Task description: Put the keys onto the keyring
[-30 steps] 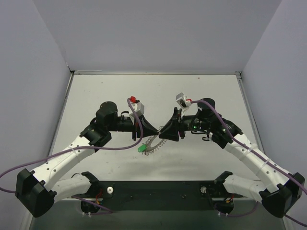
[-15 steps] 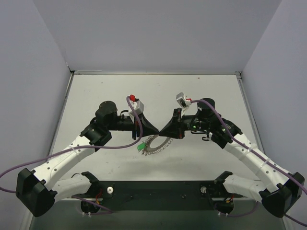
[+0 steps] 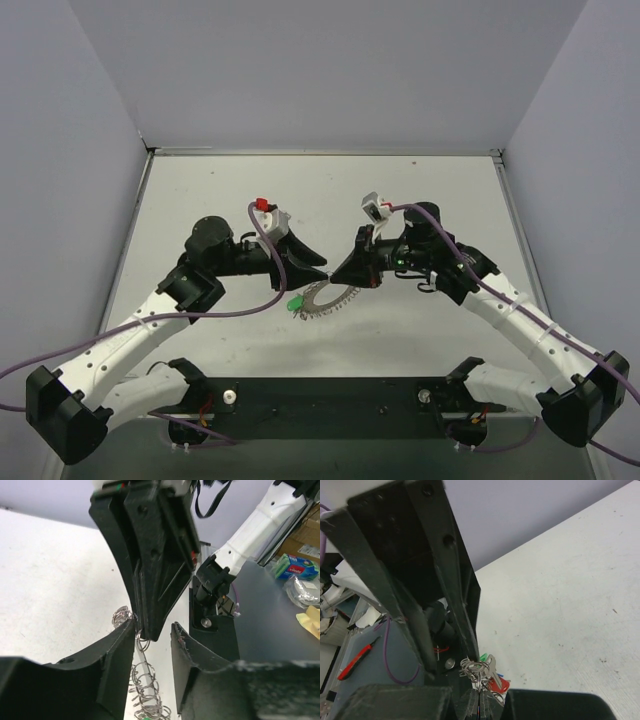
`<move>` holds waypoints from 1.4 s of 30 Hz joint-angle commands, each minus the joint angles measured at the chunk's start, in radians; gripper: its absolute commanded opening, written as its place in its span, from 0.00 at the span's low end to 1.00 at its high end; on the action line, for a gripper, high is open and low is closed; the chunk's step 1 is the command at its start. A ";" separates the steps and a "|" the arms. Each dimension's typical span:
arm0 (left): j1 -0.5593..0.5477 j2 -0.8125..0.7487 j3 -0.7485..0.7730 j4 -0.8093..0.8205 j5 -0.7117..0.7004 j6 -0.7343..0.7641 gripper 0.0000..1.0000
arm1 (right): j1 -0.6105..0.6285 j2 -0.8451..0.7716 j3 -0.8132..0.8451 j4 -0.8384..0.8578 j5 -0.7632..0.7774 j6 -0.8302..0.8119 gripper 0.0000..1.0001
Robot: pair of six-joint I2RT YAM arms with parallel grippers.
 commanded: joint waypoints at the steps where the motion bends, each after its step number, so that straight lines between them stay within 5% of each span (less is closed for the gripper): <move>1: 0.023 -0.066 -0.006 0.103 -0.023 -0.029 0.46 | 0.004 -0.030 0.045 0.000 0.042 -0.038 0.00; 10: 0.121 -0.089 -0.052 0.208 0.089 -0.124 0.48 | 0.009 -0.113 -0.035 0.041 0.180 -0.113 0.00; 18: 0.127 -0.078 -0.019 0.136 0.110 -0.092 0.48 | 0.081 -0.305 -0.290 0.330 0.192 -0.310 0.00; 27: 0.126 -0.075 -0.027 0.126 0.109 -0.083 0.48 | 0.127 -0.386 -0.293 0.159 -0.019 -0.655 0.00; 42: 0.055 -0.057 -0.049 0.111 0.147 -0.006 0.48 | 0.129 -0.478 -0.341 0.103 -0.214 -0.974 0.00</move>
